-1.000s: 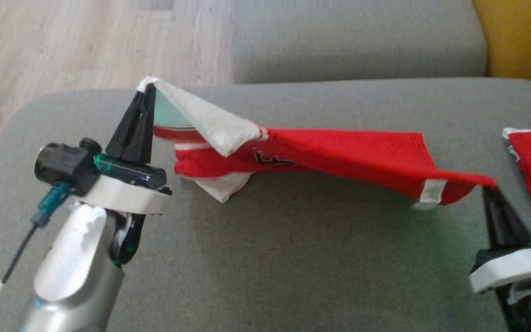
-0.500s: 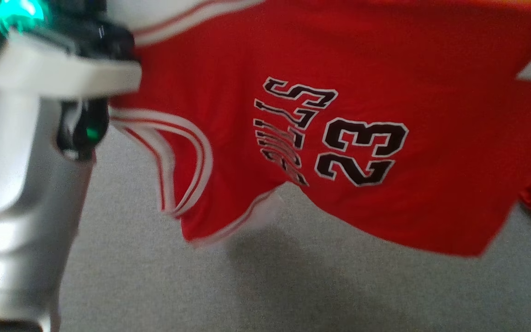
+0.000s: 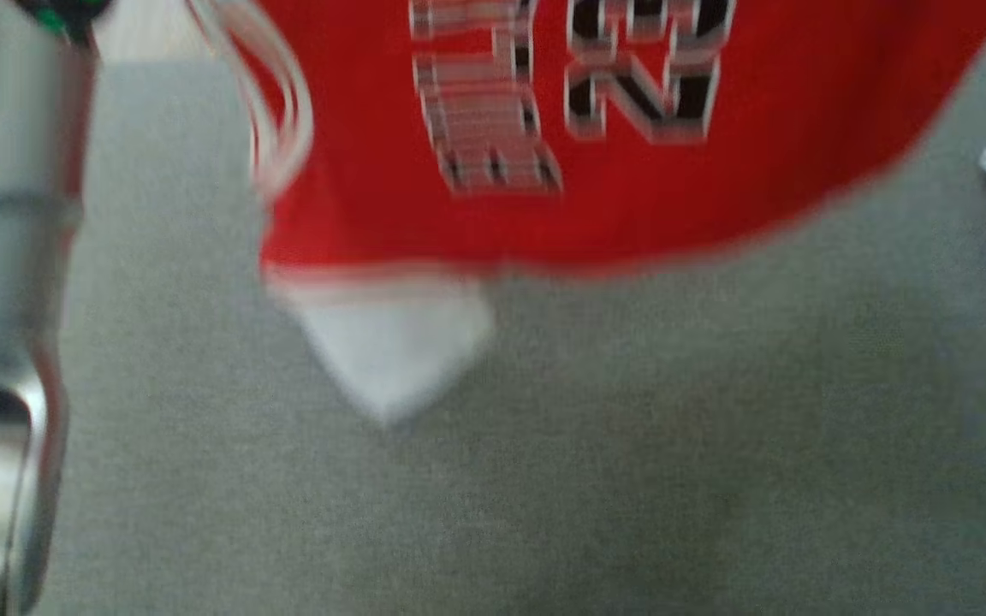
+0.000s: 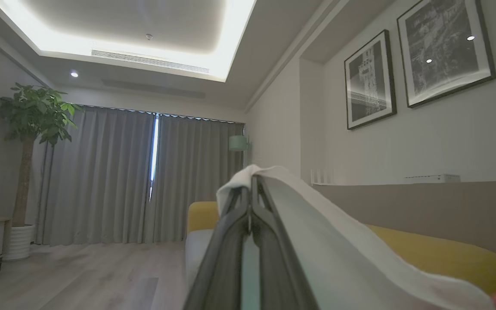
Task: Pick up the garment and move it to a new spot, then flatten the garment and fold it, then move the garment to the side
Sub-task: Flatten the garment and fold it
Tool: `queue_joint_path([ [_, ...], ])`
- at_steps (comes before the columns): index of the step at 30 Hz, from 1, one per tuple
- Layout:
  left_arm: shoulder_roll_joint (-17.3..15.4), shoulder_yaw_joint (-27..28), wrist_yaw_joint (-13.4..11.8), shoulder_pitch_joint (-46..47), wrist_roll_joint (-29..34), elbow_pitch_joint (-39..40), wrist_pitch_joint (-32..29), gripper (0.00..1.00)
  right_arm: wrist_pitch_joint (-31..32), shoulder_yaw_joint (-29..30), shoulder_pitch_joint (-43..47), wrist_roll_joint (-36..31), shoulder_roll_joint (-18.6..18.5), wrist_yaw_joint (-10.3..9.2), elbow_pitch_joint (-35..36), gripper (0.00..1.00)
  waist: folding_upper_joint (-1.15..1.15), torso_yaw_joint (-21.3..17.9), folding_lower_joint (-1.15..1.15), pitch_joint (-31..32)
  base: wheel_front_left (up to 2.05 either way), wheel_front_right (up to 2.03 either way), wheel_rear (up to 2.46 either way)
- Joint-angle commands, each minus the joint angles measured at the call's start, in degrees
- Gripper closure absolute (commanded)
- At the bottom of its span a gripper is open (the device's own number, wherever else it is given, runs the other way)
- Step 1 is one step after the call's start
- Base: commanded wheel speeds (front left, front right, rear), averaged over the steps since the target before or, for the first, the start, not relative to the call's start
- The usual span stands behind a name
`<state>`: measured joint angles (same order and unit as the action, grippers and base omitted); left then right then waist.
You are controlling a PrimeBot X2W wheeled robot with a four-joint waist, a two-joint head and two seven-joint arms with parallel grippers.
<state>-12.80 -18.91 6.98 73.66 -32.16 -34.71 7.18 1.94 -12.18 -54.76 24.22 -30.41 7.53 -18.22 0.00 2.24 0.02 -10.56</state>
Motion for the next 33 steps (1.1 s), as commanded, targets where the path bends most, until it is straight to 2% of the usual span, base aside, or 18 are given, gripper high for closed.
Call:
queue_joint_path([
  [1,-1.4,1.5,-0.5,6.2,0.9,0.4,1.5,1.0,-1.9,-1.2,-3.9,0.3,-2.0,-0.04,-0.6,1.0,0.0,-0.3,-0.02,-6.2,0.0,0.0,0.0],
  [7,1.0,0.9,-0.2,16.0,1.9,-5.6,5.8,1.0,-9.3,-6.2,-15.7,0.6,-5.3,-0.04,-8.5,1.0,0.0,0.6,-0.02,-12.7,0.0,0.0,0.0],
  [13,2.0,-1.0,0.4,12.8,-0.1,-7.2,7.1,1.0,-13.3,-12.4,-18.3,3.4,-8.5,-0.04,-14.3,1.0,0.0,2.2,-0.02,-17.1,0.0,0.0,0.0],
  [18,1.3,-3.1,0.5,3.2,-2.1,-4.9,7.7,1.0,-15.9,-15.6,-14.6,7.1,-9.5,-0.04,-18.6,1.0,0.0,3.1,-0.02,-17.9,0.0,0.0,0.0],
  [23,-1.0,-5.1,0.5,-9.7,-4.5,1.6,7.8,1.0,-16.8,-16.6,-6.4,10.8,-10.4,-0.04,-20.2,1.0,0.0,3.5,-0.02,-15.0,0.0,0.0,0.0],
  [24,-1.0,-5.1,0.5,-9.7,-4.5,1.6,7.8,1.0,-16.8,-16.6,-6.4,10.8,-10.4,-0.04,-20.2,1.0,0.0,3.5,-0.02,-15.0,0.0,0.0,0.0],
  [31,-5.5,-5.5,0.4,-32.1,-6.0,13.1,7.8,1.0,-16.9,-12.8,10.9,13.3,-11.4,-0.04,-14.8,1.0,0.0,2.5,-0.02,-8.2,0.0,0.0,0.0],
  [33,-6.7,-5.6,-0.5,-38.7,-6.4,16.1,7.8,1.0,-16.9,-11.4,16.5,13.4,-11.3,-0.04,-13.1,1.0,0.0,2.0,-0.02,-6.0,0.0,0.0,0.0],
])
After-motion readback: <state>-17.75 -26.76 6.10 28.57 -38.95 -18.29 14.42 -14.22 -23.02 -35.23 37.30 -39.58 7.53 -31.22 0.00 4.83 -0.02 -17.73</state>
